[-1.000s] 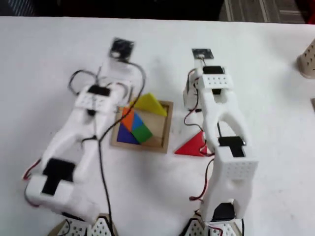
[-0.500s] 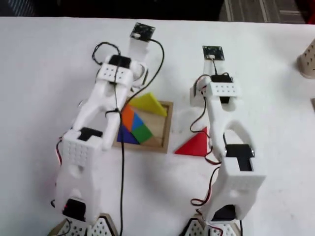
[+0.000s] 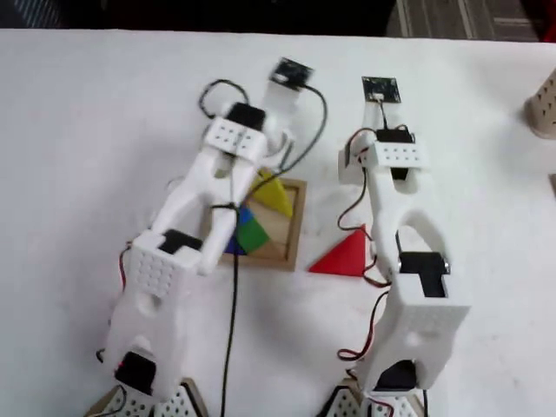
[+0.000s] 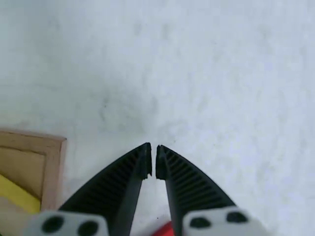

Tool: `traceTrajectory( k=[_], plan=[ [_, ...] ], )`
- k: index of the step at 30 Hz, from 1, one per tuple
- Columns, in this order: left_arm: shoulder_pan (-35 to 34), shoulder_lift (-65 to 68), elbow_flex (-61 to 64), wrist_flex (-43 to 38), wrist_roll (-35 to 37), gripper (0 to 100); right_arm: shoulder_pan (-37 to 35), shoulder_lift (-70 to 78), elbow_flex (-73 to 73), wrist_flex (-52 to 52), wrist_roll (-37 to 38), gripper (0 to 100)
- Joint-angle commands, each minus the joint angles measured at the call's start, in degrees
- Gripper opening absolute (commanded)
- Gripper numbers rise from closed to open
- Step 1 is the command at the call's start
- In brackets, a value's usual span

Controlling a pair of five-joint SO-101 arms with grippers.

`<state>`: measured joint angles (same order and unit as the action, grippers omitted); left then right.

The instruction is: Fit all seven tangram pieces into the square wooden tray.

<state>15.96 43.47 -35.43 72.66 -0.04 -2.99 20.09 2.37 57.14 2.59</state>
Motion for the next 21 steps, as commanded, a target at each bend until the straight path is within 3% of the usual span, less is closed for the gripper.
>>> traceTrajectory(
  k=[1, 14, 21],
  plan=[
    [1.8, -0.8, -2.5, -1.8, 0.6, 2, 0.7, -1.0, -2.5, -0.6, 1.0, 1.6],
    [0.5, -1.7, 1.1, -3.0, 0.6, 2, 0.2, -1.0, -2.5, 0.4, 1.1, 1.6],
    [0.0, -9.3, 8.2, -2.0, 0.4, 2, -0.4, -1.0, -2.5, 1.0, 1.1, 1.6]
  ],
)
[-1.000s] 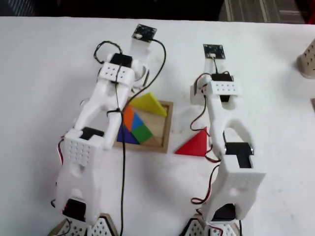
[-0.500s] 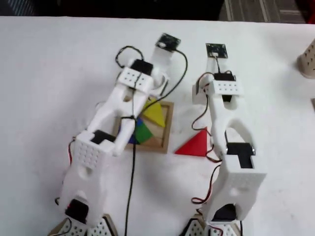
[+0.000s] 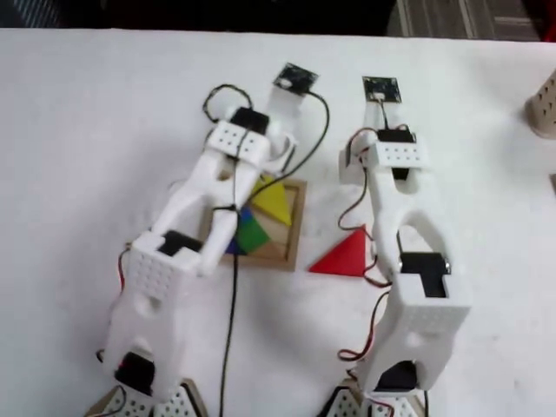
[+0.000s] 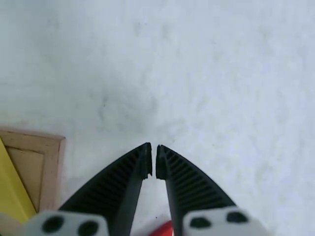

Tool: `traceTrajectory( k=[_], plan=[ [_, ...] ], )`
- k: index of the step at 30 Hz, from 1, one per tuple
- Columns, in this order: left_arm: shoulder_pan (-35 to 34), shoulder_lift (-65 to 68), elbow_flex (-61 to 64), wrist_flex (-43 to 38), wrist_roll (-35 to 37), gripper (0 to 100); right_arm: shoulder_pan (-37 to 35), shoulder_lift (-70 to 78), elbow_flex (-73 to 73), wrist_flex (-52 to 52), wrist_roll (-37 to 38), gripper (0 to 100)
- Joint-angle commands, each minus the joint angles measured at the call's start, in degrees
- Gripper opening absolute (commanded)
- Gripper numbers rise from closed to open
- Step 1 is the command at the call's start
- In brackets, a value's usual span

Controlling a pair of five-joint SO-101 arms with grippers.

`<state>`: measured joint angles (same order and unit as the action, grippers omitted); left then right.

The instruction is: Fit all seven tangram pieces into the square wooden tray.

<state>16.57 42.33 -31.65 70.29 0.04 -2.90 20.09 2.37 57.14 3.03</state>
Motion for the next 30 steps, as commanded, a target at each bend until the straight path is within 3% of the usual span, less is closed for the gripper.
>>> traceTrajectory(
  k=[1, 12, 17, 21, 24, 30],
  plan=[
    [-0.7, -10.1, 6.7, -0.4, 0.3, 2, -0.5, -1.0, -2.5, 1.0, 0.6, 1.6],
    [-0.4, -40.8, 49.5, -18.4, 0.4, 2, -3.9, -0.7, -2.6, 1.7, 0.4, 1.6],
    [0.0, -47.7, 65.2, -27.7, 0.6, 2, -7.5, -0.5, -4.8, 0.0, 0.1, 1.6],
    [-6.1, -50.2, 69.0, -28.7, 1.0, 2, -10.1, 0.1, -7.1, -0.1, 0.0, 1.8],
    [-13.7, -50.9, 69.6, -28.9, 5.3, 2, -12.8, 2.6, -9.5, 1.0, -0.6, 2.5],
    [-25.4, -50.9, 69.5, -34.5, 9.0, 2, -17.9, 8.3, -20.0, 11.9, -0.2, 20.8]
  ],
)
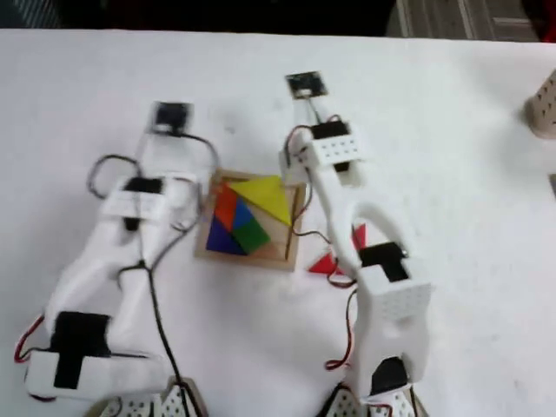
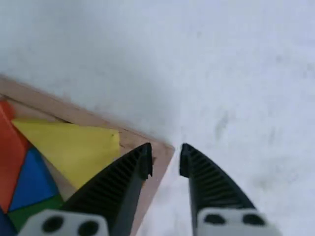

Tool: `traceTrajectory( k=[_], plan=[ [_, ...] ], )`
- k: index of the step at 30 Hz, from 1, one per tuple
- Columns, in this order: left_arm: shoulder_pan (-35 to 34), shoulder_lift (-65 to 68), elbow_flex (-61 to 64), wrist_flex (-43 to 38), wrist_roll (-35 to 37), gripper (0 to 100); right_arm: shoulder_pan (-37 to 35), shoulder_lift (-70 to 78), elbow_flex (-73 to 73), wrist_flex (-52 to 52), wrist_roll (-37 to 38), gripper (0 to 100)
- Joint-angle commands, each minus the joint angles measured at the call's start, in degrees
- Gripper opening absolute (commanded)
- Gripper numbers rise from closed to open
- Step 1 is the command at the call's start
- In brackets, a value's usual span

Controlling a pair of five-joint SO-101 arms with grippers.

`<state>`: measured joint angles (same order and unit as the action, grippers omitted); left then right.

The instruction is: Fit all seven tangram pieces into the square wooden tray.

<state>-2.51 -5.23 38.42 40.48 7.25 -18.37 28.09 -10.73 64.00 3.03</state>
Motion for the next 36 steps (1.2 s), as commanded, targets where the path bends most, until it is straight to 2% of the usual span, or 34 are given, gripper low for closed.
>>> traceTrajectory(
  k=[1, 9, 15, 19, 24, 31, 36],
  plan=[
    [-7.4, -3.2, -0.5, -5.6, 1.8, 2, -3.3, 1.4, -9.0, 6.7, 0.2, 22.1],
    [-9.0, -3.1, -0.4, -7.3, 1.7, 2, -6.7, 11.8, -24.8, 14.4, 14.3, 22.8],
    [-9.0, -2.8, -0.4, -8.5, 1.6, 2, -6.6, 21.4, -39.1, 23.4, 20.0, 31.7],
    [-9.0, 1.2, -3.2, -8.2, 1.6, 2, -8.7, 28.6, -46.3, 29.3, 25.1, 30.3],
    [-9.3, 5.9, -8.0, -5.2, 1.6, 2, -9.0, 32.3, -53.9, 34.5, 26.5, 28.3],
    [-9.3, 7.2, -9.1, -4.7, 1.6, 2, -9.2, 32.2, -52.2, 34.6, 28.6, 28.2],
    [-9.3, 7.2, -9.1, -4.7, 1.6, 2, -8.0, 30.6, -52.0, 34.7, 29.0, 24.3]
  ],
)
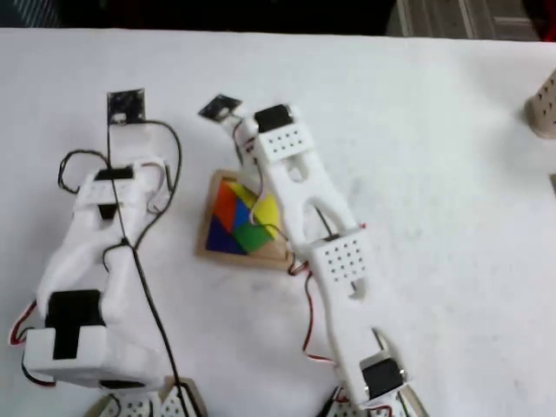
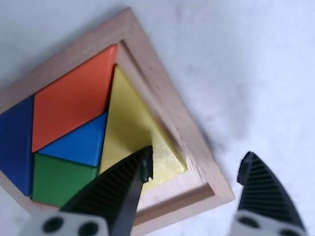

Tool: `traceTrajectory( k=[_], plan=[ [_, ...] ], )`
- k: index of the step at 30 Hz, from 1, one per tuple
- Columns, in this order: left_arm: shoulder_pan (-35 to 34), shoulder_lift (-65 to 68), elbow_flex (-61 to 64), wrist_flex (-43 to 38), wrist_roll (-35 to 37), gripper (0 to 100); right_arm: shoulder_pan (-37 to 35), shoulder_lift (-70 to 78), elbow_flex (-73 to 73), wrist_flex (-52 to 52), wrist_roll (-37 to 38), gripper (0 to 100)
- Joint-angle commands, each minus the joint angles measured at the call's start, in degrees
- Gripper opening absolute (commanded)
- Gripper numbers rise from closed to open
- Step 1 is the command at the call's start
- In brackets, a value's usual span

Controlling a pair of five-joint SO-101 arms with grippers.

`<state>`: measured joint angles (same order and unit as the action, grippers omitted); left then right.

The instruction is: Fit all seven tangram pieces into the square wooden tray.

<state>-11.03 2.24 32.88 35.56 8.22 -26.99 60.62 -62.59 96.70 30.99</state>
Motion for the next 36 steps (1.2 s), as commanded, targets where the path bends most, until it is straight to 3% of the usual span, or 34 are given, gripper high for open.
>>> traceTrajectory(
  k=[1, 6, 16, 25, 36],
  plan=[
    [-0.7, -0.3, -3.5, 0.3, 0.6, 2, 1.1, -2.9, 0.9, 2.0, 1.1, 22.9],
    [-0.7, -0.3, -3.5, 0.0, 0.6, 2, 1.2, -8.8, 10.5, 1.9, 1.1, 17.3],
    [-0.7, -0.3, -3.5, 0.0, 0.6, 2, -1.5, -15.1, 22.8, 1.5, 0.6, 30.5],
    [-0.7, -0.3, -3.5, -0.1, 0.6, 2, -2.0, -17.9, 23.6, 1.7, -3.1, 30.6],
    [-0.7, -0.3, -3.5, -0.3, 0.6, 2, -6.0, -26.5, 37.4, -2.6, -3.1, 30.5]
  ],
)
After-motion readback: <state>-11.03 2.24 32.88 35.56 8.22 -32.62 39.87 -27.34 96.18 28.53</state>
